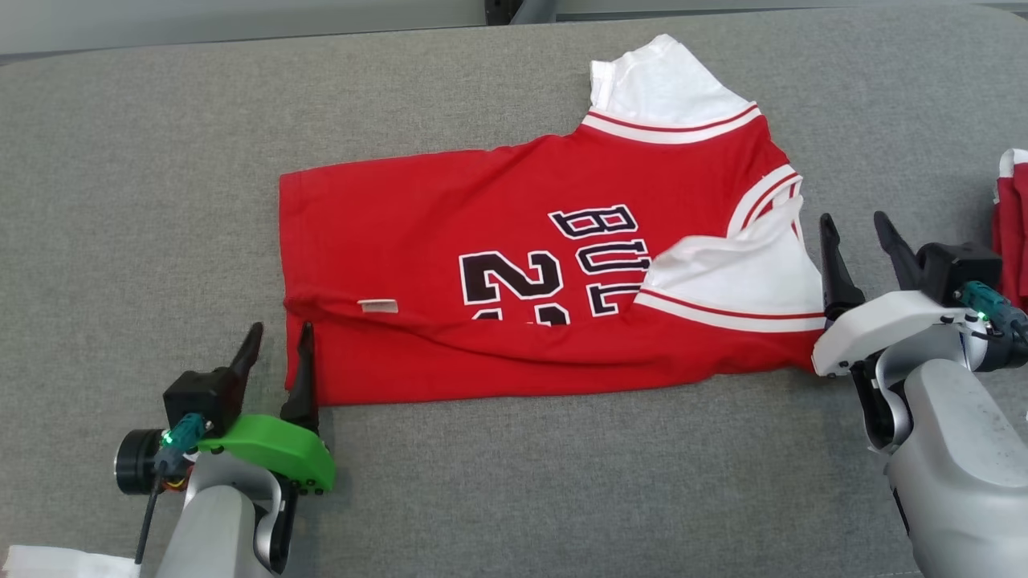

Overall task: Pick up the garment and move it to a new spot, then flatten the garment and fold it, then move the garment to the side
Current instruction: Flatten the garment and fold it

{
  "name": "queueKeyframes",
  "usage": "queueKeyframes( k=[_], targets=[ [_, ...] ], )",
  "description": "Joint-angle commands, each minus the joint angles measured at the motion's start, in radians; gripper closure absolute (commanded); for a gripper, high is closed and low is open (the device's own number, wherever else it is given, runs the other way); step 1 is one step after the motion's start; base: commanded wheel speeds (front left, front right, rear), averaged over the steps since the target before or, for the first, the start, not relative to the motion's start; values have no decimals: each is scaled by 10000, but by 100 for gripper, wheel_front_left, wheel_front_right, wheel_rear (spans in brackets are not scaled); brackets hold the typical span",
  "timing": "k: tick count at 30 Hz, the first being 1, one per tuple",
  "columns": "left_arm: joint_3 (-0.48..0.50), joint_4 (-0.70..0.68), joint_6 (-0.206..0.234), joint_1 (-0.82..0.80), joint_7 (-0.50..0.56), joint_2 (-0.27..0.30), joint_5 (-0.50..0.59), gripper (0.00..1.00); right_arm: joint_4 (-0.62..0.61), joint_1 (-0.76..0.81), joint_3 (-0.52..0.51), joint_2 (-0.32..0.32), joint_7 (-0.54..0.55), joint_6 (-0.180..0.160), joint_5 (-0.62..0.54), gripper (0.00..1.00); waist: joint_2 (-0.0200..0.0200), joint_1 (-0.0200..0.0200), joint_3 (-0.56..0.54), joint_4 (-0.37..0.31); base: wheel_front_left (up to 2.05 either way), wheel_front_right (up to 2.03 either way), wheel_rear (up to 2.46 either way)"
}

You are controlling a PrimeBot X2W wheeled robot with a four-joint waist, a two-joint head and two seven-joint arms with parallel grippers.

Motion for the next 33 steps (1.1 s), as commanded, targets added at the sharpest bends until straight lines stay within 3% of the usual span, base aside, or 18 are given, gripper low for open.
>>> queueKeyframes(
  k=[1, 11, 19, 29, 33],
  targets=[
    [286, -165, 157, 52, 6, -50, 91, 0, -213, -18, -202, 33, -29, -15, -134, 0, 0, 0, 89, 86, 0, 0, 0],
    [871, -1218, 457, 1746, 6, -238, 667, 0, -1398, 1999, -795, 431, -27, -14, -129, 0, 0, 0, -712, -111, 0, 0, 0],
    [620, -1936, 753, 3009, 6, -251, 93, 0, -1999, 3530, -666, 779, -27, -15, -25, 0, 0, 0, -1326, -250, 0, 0, 0],
    [377, -2067, 821, 2867, 6, -252, -32, 0, -1872, 3447, -533, 851, -27, -14, -36, 0, 0, 0, -1129, -182, 0, 0, 0],
    [196, -1956, 655, 2416, 6, -251, -202, 0, -1189, 2857, -569, 904, -27, -14, 295, 0, 0, 0, -655, -60, 0, 0, 0]
  ],
)
